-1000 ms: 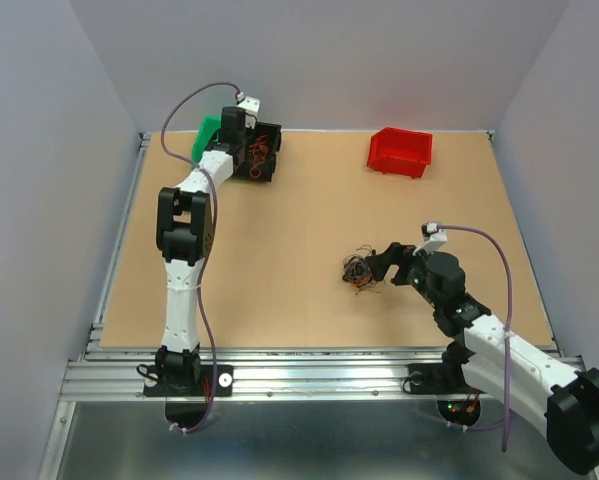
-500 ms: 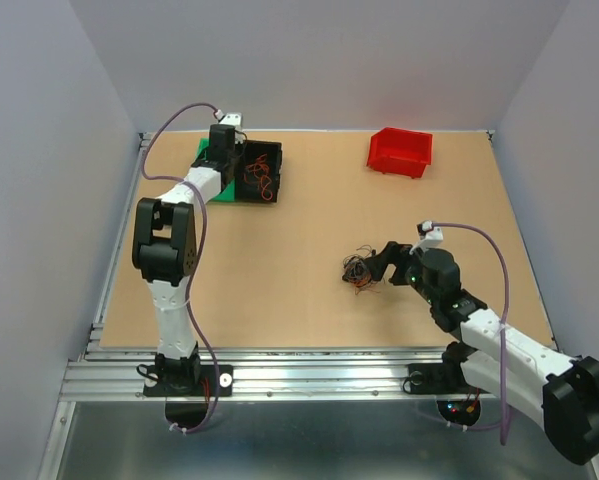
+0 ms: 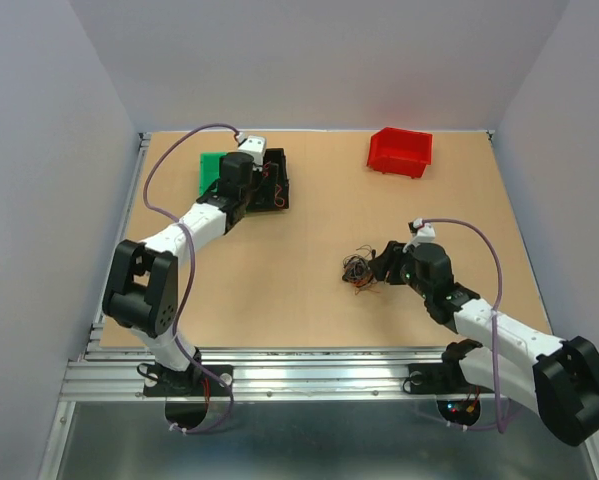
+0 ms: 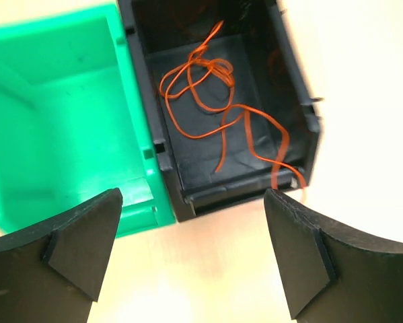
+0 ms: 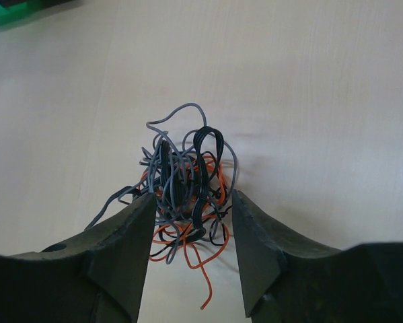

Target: Untangle the cables

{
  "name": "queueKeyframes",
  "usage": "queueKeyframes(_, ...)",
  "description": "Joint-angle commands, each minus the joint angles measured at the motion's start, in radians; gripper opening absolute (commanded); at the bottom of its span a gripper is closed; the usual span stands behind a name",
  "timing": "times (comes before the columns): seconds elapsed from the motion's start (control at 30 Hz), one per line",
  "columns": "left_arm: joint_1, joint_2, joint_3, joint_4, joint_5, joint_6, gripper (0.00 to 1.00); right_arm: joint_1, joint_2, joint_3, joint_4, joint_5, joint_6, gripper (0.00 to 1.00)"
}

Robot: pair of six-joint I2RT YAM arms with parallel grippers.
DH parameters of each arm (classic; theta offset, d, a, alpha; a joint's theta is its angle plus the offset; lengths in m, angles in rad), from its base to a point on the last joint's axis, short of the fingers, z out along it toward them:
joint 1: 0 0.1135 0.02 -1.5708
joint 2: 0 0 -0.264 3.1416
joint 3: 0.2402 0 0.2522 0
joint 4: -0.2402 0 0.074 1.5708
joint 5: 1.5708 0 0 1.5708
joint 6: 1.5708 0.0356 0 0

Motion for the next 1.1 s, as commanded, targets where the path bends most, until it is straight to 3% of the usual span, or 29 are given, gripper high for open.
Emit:
queueKeyframes(0.0,-0.125,-0.163,-0.063,0.146,-0.145,0.116,0.99,0.014,0.010,0.071,0.018,0.016,-0.008,0.54)
queueKeyframes(0.1,-0.182,-0.251,-0.132,0.200,-0.152,0.155,0.99,0.014,0.018,0.069,0.041,0.016,-0.008,0.49)
queueKeyframes(0.3,-0.271,-0.361,-0.238,0.242,0.162,0.288,0.99,0.017,0.064,0.071,0.129,0.001,-0.014,0.44)
queueKeyframes(0.47,-0.338,-0.378,-0.267,0.255,0.290,0.349,0.99,0.019,0.115,0.080,0.176,0.004,-0.013,0.36)
queueKeyframes(0.5,-0.364,-0.371,-0.265,0.258,0.298,0.359,0.98,0.017,0.124,0.082,0.196,0.002,-0.013,0.30)
queueKeyframes(0.53,-0.375,-0.364,-0.262,0.257,0.304,0.363,0.97,0.017,0.135,0.083,0.207,-0.002,-0.013,0.30)
queueKeyframes(0.63,-0.418,-0.349,-0.218,0.236,0.310,0.371,0.95,0.020,0.165,0.091,0.254,-0.038,-0.014,0.01)
queueKeyframes(0.8,-0.429,-0.315,-0.133,0.212,0.396,0.343,0.95,0.098,0.185,0.108,0.316,-0.215,-0.062,0.01)
queueKeyframes(0.93,-0.429,-0.279,-0.188,0.238,0.410,0.383,0.95,0.172,0.185,0.125,0.324,-0.228,-0.083,0.02)
queueKeyframes(1.03,-0.429,-0.288,-0.311,0.342,0.355,0.447,0.95,0.177,0.162,0.117,0.324,-0.180,-0.074,0.18)
queueKeyframes(1.07,-0.429,-0.288,-0.336,0.369,0.341,0.460,0.95,0.177,0.152,0.108,0.325,-0.168,-0.075,0.31)
